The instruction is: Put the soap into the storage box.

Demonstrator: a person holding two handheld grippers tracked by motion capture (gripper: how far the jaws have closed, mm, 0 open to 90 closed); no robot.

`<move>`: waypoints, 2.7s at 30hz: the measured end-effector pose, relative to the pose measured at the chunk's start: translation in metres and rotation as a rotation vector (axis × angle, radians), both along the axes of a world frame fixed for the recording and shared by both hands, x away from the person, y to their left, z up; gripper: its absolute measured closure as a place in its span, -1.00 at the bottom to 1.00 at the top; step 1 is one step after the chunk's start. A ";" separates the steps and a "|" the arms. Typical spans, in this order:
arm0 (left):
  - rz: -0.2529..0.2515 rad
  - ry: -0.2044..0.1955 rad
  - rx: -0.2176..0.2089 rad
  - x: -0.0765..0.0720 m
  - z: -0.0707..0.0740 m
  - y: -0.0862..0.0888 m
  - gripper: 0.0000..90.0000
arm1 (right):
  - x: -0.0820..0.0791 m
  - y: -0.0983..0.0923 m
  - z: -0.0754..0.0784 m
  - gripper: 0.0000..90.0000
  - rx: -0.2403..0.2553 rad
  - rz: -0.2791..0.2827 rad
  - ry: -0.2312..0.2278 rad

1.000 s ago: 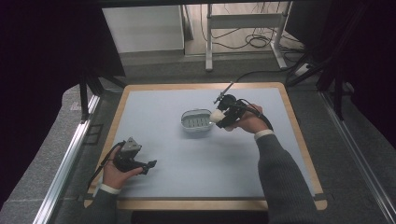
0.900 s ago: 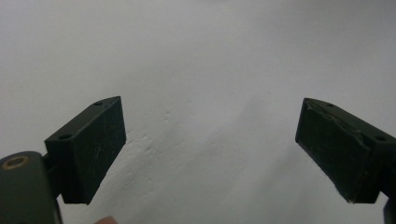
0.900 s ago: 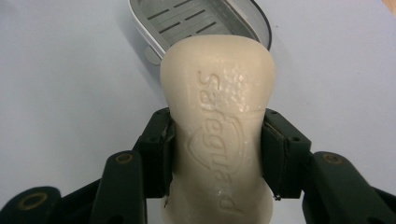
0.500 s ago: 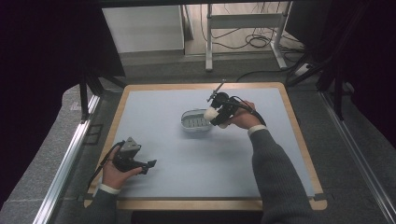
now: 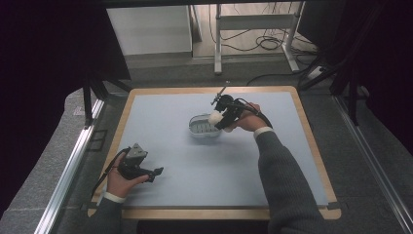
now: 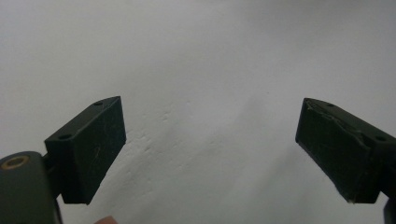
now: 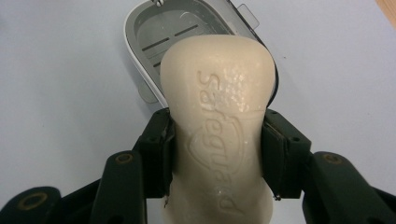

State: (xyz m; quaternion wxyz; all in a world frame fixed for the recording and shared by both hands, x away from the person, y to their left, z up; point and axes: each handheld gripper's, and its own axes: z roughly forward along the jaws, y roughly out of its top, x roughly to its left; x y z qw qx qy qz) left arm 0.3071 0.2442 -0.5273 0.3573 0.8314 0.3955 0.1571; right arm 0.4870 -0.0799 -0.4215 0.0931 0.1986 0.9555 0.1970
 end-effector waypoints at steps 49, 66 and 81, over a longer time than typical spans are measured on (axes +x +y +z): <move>-0.003 0.000 -0.008 0.000 0.000 0.000 -0.80 | 0.022 0.055 -0.031 0.07 -0.130 0.196 -0.030; -0.005 0.003 -0.004 0.001 -0.001 -0.001 -0.80 | 0.014 0.041 -0.013 -0.11 -0.033 0.124 -0.055; -0.004 0.000 -0.001 -0.001 -0.001 -0.001 -0.80 | -0.019 -0.008 -0.001 -0.24 0.143 0.006 -0.073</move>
